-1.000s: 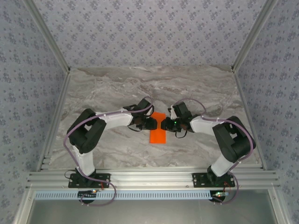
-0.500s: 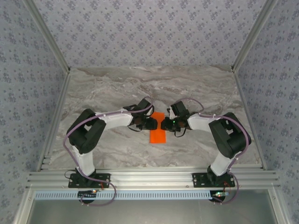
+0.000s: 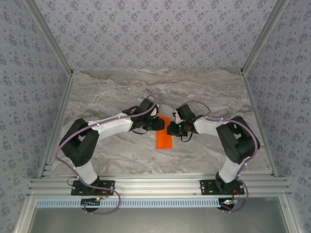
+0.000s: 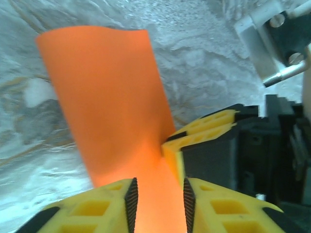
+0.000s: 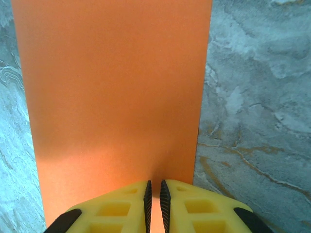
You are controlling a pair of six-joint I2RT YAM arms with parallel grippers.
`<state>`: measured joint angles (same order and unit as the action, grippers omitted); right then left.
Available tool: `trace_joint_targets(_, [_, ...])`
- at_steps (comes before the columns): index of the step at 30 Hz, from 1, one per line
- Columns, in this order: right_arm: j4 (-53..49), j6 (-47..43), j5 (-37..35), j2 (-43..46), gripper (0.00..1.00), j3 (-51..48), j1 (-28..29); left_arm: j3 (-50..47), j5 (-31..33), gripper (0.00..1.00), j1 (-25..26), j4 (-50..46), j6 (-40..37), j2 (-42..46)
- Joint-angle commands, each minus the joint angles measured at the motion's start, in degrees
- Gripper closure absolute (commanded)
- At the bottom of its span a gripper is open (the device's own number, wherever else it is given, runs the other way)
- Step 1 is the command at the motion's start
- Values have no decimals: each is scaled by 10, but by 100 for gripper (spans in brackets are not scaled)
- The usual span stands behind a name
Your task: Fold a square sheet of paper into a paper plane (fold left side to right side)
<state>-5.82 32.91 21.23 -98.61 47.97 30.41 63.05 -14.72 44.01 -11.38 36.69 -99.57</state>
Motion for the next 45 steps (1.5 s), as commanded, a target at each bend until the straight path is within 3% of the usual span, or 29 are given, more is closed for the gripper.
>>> trace_joint_targets(1, [-61, -16, -44, -31, 81, -3, 8, -5, -61, 74, 1, 54, 19, -35])
trace_joint_targets(12, [-78, -22, -55, -32, 81, 5, 13, -9, 5, 75, -2, -2, 6, -68])
trace_joint_targets(20, [-91, -27, -62, -34, 82, 8, 13, -49, 14, 76, -20, -2, 11, -68])
trace_joint_targets(30, [-95, -32, -61, -32, 82, 10, 12, -99, 12, 78, -68, -7, 4, 21])
trace_joint_targets(36, [-93, -32, -60, -29, 82, 12, 15, -86, -53, 79, -64, 48, 6, 43])
trace_joint_targets(40, [-96, -31, -60, -30, 82, 15, 17, -51, -92, 79, -46, 93, 23, -7])
trace_joint_targets(45, [-99, -32, -60, -30, 82, 18, 20, -11, -84, 79, -34, 107, 34, -77])
